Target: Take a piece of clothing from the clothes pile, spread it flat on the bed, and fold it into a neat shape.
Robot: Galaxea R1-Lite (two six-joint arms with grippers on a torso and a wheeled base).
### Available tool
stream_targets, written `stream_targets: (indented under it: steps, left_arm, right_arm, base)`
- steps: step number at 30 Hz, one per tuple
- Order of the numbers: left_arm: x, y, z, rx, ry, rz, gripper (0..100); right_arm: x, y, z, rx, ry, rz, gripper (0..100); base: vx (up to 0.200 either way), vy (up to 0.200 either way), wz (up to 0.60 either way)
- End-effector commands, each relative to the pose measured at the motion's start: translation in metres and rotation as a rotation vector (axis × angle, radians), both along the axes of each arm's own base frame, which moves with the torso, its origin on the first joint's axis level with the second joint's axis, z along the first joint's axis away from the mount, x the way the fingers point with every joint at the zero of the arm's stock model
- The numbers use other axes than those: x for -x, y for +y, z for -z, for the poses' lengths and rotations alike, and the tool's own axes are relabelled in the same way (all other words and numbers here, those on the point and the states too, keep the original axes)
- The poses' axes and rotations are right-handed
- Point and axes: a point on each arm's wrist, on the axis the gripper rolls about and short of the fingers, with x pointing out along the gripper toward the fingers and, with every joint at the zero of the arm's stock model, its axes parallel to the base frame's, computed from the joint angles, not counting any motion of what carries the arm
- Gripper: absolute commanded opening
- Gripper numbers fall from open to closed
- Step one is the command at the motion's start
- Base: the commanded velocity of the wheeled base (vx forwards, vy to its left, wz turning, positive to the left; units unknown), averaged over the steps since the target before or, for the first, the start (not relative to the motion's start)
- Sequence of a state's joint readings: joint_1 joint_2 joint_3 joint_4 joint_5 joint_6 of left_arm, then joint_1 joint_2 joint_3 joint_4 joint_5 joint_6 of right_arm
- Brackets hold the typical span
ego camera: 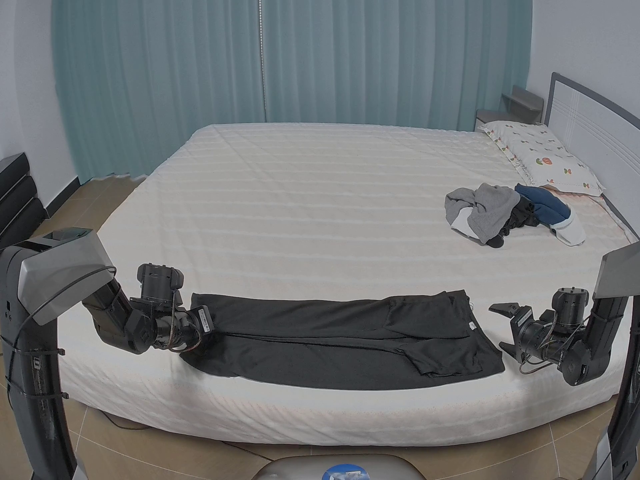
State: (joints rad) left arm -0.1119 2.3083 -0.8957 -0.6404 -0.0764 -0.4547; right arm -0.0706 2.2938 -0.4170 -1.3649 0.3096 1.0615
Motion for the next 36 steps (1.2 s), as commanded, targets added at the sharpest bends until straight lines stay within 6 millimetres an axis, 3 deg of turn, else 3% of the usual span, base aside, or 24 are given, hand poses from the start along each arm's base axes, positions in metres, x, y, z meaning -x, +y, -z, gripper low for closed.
stream_targets:
  steps: [1, 7, 29, 36]
  left_arm:
    - [-0.001, 0.0, -0.002, 0.002, -0.006, -0.003, 0]
    - [-0.002, -0.003, -0.003, 0.018, -0.009, -0.011, 0]
    - [0.01, -0.023, -0.036, 0.084, -0.059, -0.005, 0]
    - [0.02, -0.04, -0.055, 0.087, -0.1, 0.025, 0]
  right_arm:
    - [0.0, 0.0, 0.0, 0.0, 0.0, 0.0, 100]
    - [-0.001, -0.003, -0.003, -0.005, -0.01, 0.01, 100]
    - [-0.002, -0.008, -0.006, -0.005, -0.025, 0.026, 100]
    - [-0.003, -0.008, -0.002, -0.006, -0.013, 0.028, 100]
  base:
    - [0.0, 0.0, 0.0]
    - [0.0, 0.0, 0.0]
    - [0.0, -0.2, 0.0]
    - [0.0, -0.2, 0.0]
